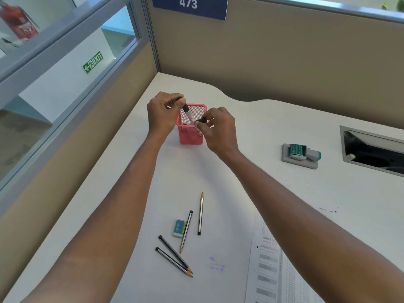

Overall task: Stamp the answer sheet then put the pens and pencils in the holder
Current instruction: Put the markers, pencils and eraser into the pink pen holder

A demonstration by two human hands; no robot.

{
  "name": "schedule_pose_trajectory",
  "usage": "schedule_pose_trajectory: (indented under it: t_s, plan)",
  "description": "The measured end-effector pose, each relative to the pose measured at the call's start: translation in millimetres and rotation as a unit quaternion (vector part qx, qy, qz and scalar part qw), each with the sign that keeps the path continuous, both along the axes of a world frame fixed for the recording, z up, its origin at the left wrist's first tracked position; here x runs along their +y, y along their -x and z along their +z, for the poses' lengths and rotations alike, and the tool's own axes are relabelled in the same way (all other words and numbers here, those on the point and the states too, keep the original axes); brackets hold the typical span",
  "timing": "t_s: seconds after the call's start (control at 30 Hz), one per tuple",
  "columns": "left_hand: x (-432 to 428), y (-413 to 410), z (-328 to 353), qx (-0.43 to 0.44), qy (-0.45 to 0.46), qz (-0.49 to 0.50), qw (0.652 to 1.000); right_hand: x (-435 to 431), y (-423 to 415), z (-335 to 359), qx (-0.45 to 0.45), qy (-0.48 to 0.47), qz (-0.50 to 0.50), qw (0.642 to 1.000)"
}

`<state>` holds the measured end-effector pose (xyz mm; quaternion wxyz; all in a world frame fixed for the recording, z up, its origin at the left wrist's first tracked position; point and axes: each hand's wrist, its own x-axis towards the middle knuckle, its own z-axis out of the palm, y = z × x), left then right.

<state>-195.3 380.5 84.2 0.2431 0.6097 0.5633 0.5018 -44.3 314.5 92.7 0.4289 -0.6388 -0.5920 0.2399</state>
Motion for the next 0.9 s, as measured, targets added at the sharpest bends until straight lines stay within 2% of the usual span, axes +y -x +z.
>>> schedule_pose_trajectory:
  t_s: [0.5,0.67,0.7,0.77,0.83,0.9]
  plan:
    - [0.3,1.3,-2.2,-0.028,0.027,-0.003,0.999,-10.4,2.7,4.3,-0.003,0.031,-0.028,0.999]
    - [-14.9,10.7,3.9,-0.029,0.025,0.017,0.999,-42.3,-14.9,16.0,-0.022,0.031,-0.078,0.996]
    - [-22.7,14.2,4.3,-0.028,0.016,0.037,0.999,-52.8,-18.4,12.9,-0.035,0.063,-0.079,0.994]
    - [-43.2,22.3,2.1,-0.007,0.028,0.074,0.997,-73.7,-21.1,-0.5,-0.086,0.191,-0.044,0.977]
    - [-66.2,32.3,-5.8,0.075,0.120,0.045,0.989,-92.8,-16.4,-12.6,-0.146,0.313,0.016,0.938]
    - [-93.2,38.8,-13.2,0.182,0.241,-0.051,0.952,-108.3,-6.4,-16.9,-0.177,0.369,0.060,0.910]
